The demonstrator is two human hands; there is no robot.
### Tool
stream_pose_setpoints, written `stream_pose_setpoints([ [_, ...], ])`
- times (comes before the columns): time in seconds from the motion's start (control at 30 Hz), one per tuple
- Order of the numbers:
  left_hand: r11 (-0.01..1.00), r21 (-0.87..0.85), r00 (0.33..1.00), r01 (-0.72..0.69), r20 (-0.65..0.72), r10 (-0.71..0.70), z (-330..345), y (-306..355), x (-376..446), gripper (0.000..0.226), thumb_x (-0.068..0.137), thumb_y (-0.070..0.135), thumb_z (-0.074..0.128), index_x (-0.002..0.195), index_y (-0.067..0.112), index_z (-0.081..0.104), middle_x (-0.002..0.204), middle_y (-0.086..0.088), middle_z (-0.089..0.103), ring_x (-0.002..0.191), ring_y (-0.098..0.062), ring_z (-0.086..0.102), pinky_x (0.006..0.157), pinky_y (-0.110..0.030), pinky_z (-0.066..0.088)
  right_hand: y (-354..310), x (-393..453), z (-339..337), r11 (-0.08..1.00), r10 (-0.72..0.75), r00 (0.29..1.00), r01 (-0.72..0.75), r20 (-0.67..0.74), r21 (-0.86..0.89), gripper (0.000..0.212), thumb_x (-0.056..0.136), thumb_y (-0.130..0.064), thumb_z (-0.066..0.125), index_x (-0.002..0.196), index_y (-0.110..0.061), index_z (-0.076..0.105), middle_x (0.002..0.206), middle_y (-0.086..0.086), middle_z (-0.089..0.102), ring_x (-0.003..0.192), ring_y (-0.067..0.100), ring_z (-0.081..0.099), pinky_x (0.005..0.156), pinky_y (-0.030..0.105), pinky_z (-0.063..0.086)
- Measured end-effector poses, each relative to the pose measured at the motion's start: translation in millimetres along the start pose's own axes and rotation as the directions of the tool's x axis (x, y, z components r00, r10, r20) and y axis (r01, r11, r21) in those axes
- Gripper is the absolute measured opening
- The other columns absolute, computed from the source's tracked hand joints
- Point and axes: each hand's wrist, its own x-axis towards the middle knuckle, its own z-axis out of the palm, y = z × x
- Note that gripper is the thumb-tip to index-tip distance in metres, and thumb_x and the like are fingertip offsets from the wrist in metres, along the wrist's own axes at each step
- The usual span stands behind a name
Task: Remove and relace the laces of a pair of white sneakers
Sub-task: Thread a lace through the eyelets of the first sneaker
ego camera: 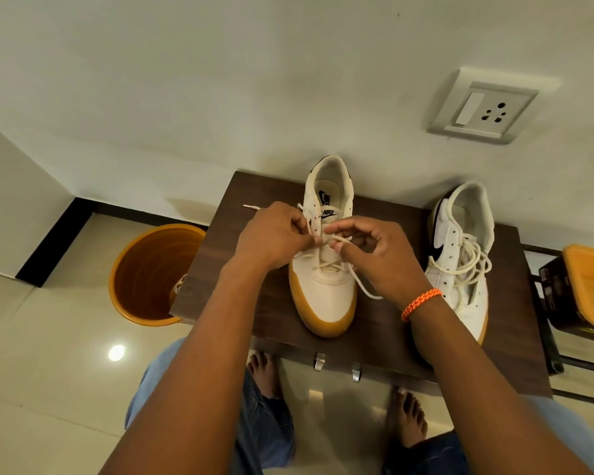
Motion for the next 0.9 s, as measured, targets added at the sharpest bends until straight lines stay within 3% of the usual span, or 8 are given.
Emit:
stream_pose_setpoints([
  [0.2,0.996,0.080,0.993,-0.040,-0.108,0.049,-2.8,2.1,-1.7,0.014,0.087,0.035,0.085,0.079,0.028,0.077,0.074,0.012,0.075,0.067,-0.002,0.069,0.077,-0.041,0.064,3.6,-3.7,4.4,0.963,-0.022,1.000,0.026,0.020,-0.267,0.027,0.090,-0.013,0.077,0.113,-0.027,0.076,0.114,-0.010,0.072,0.106,0.008,0.066,0.093,0.030,0.058],
  [0.33,0.975,-0.183,0.976,-0.122,-0.203,0.084,-7.6,7.0,-3.2,0.010,0.093,0.031,0.080,0.087,0.023,0.078,0.075,0.008,0.077,0.067,-0.008,0.072,0.078,-0.040,0.064,1.9,-3.9,6.4,0.931,-0.035,0.999,0.045,0.034,-0.362,0.031,0.090,-0.015,0.077,0.117,-0.030,0.075,0.116,-0.011,0.070,0.107,0.009,0.064,0.095,0.035,0.058],
  [0.47,0.861,-0.453,0.941,-0.233,-0.328,0.083,-12.8,16.0,-5.7,0.008,0.098,0.022,0.075,0.093,0.016,0.076,0.081,0.001,0.078,0.068,-0.016,0.071,0.064,-0.020,0.055,2.3,-3.7,7.3,0.929,-0.013,0.999,0.026,0.038,-0.370,0.031,0.090,-0.016,0.076,0.118,-0.030,0.074,0.113,-0.014,0.069,0.104,0.008,0.063,0.093,0.034,0.059],
  [0.6,0.664,-0.648,0.893,-0.372,-0.445,0.067,-16.8,19.1,-4.2,0.007,0.100,0.015,0.071,0.097,0.010,0.073,0.081,-0.005,0.075,0.071,-0.020,0.069,0.061,-0.027,0.053,3.6,-3.2,7.3,0.948,-0.009,0.999,0.020,0.035,-0.318,0.034,0.088,-0.011,0.076,0.117,-0.029,0.074,0.110,-0.013,0.069,0.102,0.008,0.064,0.094,0.033,0.059],
  [0.67,0.610,-0.699,0.900,-0.374,-0.432,0.057,-19.2,18.1,-3.9,0.008,0.101,0.014,0.070,0.102,0.006,0.071,0.086,-0.007,0.075,0.075,-0.022,0.069,0.063,-0.029,0.054,3.4,-3.6,6.4,0.961,-0.018,1.000,0.024,0.024,-0.276,0.037,0.088,-0.007,0.075,0.118,-0.027,0.073,0.107,-0.012,0.069,0.103,0.008,0.065,0.098,0.033,0.058],
  [0.73,0.734,-0.612,0.932,-0.294,-0.356,0.077,-17.2,14.5,-2.4,0.012,0.099,0.018,0.074,0.106,0.010,0.070,0.092,-0.002,0.076,0.080,-0.015,0.071,0.066,-0.026,0.055,0.8,-4.0,5.9,0.980,-0.046,0.999,0.043,-0.006,-0.193,0.038,0.088,-0.001,0.073,0.119,-0.023,0.073,0.106,-0.011,0.071,0.103,0.008,0.067,0.098,0.031,0.058],
  [0.8,0.906,-0.389,0.968,-0.169,-0.239,0.078,-8.7,7.1,1.1,0.023,0.092,0.032,0.081,0.108,0.022,0.069,0.096,0.005,0.075,0.085,-0.010,0.072,0.073,-0.029,0.059,-2.6,-4.0,5.0,0.989,-0.095,0.995,0.090,-0.032,-0.115,0.040,0.088,0.004,0.069,0.120,-0.020,0.074,0.103,-0.008,0.073,0.102,0.011,0.070,0.093,0.027,0.058],
  [0.9,0.995,-0.092,0.994,-0.046,-0.098,0.036,-0.3,-2.1,4.8,0.023,0.082,0.039,0.089,0.095,0.030,0.072,0.086,0.009,0.074,0.081,-0.008,0.071,0.082,-0.041,0.062,-1.5,-2.2,6.0,0.981,-0.138,0.990,0.132,-0.037,-0.139,0.041,0.086,0.005,0.071,0.115,-0.024,0.074,0.105,-0.012,0.071,0.104,0.007,0.068,0.092,0.020,0.056],
])
